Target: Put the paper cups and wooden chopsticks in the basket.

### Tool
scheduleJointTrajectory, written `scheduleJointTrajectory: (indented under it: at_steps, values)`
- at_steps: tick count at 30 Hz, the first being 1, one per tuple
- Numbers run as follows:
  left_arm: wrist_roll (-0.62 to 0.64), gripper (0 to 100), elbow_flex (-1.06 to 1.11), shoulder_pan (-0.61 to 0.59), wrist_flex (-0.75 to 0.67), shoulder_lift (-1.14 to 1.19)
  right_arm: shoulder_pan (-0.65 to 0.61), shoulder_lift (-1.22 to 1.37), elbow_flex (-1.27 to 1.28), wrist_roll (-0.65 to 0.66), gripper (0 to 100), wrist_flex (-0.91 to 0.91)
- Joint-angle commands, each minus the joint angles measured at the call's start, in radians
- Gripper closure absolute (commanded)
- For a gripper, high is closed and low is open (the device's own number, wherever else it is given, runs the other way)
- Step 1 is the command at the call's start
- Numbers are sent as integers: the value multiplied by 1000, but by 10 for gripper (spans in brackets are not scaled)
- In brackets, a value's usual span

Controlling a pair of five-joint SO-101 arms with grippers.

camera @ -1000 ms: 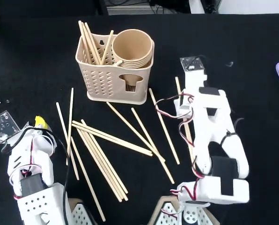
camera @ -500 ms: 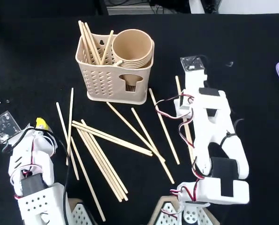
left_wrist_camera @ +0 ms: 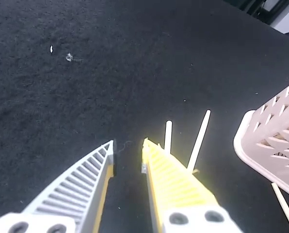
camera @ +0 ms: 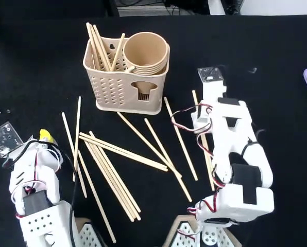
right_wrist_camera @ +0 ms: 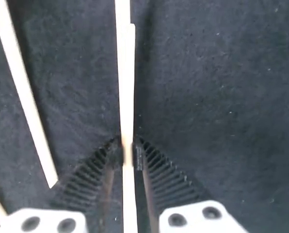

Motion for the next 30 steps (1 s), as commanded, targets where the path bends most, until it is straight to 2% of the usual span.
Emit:
scheduleJointTrajectory:
  at_steps: [1, 24, 30]
  values:
    - [-6, 894, -13, -5, 2, -9, 12, -19, -61, 3, 988, 31]
    - [-6, 894, -13, -5, 2, -9, 49, -271, 87, 5, 988, -29]
    - [-6, 894, -13, -5, 3, -9, -21, -232, 97, 5, 988, -37]
